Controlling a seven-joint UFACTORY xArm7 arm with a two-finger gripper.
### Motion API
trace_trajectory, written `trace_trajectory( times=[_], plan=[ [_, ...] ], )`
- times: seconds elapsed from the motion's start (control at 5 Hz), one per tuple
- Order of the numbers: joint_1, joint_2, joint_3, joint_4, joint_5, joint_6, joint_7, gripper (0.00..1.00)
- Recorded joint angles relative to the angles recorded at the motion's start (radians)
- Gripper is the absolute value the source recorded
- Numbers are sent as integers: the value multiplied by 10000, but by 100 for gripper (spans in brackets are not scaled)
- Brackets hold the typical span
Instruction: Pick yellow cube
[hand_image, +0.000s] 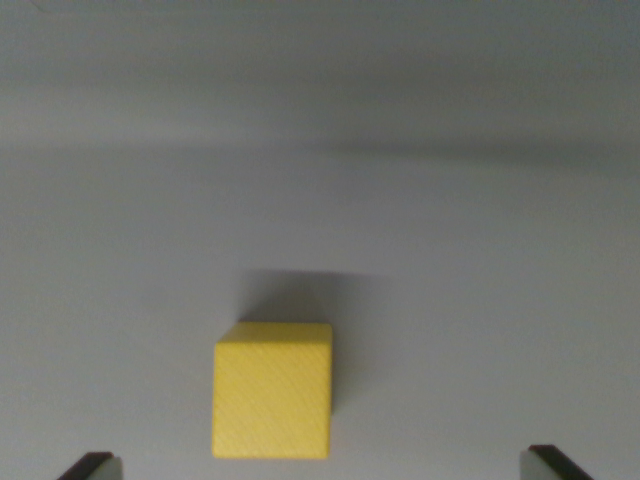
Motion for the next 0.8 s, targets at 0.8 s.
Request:
trace_trajectory(
  times=[0.8],
  plan=[
    [82,615,50,-347,10,-856,43,0]
  ],
)
